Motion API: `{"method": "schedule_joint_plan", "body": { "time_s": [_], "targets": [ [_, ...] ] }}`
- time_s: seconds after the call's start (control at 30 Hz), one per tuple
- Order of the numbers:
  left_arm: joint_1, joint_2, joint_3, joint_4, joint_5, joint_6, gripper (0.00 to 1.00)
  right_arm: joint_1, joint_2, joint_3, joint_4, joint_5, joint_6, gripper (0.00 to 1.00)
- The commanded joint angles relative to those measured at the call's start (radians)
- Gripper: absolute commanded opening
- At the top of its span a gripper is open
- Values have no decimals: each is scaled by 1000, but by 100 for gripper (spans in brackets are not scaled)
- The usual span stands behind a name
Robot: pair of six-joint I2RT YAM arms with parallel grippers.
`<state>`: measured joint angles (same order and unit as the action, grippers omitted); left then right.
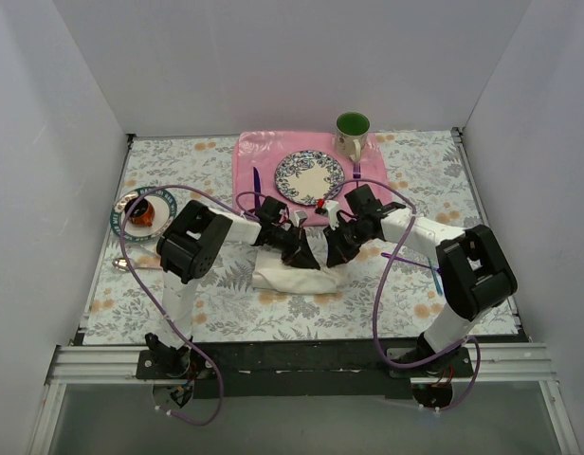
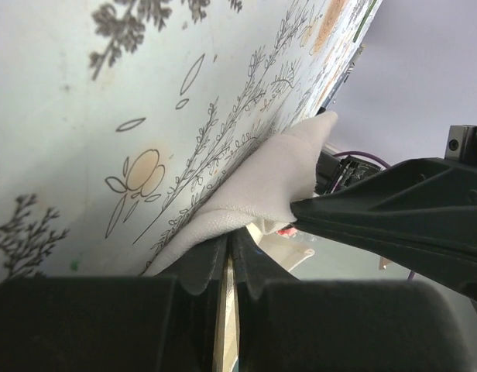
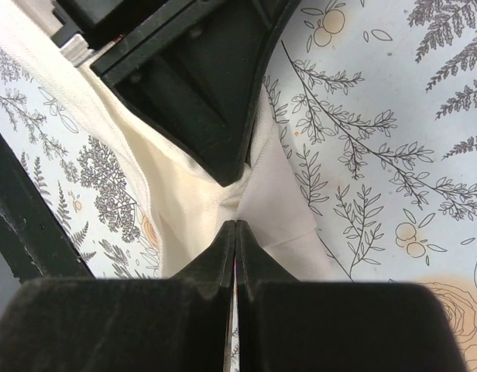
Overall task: Fold the napkin into a case and place the utensils inside
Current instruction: Stuff the top corner of the smaller-rectangle-folded napkin at the center of the board.
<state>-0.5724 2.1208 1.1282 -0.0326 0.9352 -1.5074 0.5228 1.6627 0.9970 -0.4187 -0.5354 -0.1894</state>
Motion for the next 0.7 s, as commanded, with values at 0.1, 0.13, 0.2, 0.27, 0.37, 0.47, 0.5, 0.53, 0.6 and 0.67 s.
{"method": "schedule_joint_plan", "body": {
  "time_s": [0.1,0.13,0.2,0.27,0.37,0.47,0.5,0.53,0.6,0.67],
  "targets": [
    [19,-1,-4,-52,-61,13,0,-1,-31,17,-35,-41,-22,1],
    [19,-16,-4,-38,-59,9,0,0,-21,14,-34,-41,-22,1],
    [19,-24,-5,-23,-53,-11,0,-1,3,17,-34,-40,-13,2],
    [17,-21,-10,-21,-53,-17,0,-1,12,17,-31,-40,-10,6],
    [19,-12,-21,-26,-56,-11,0,-3,-18,12,-12,-20,-7,11],
    [19,-4,-28,-24,-49,-14,0,-1,-50,11,-11,8,-31,17],
    [17,-2,-28,-21,-49,-16,0,-3,-53,14,-14,12,-39,19],
    [19,1,-27,-21,-47,-16,0,-1,-58,14,-15,15,-45,22],
    [19,2,-21,-21,-47,-14,0,-3,-69,12,-12,20,-68,40],
    [17,2,-18,-21,-47,-11,0,-1,-76,12,1,38,-82,48]
  ]
}}
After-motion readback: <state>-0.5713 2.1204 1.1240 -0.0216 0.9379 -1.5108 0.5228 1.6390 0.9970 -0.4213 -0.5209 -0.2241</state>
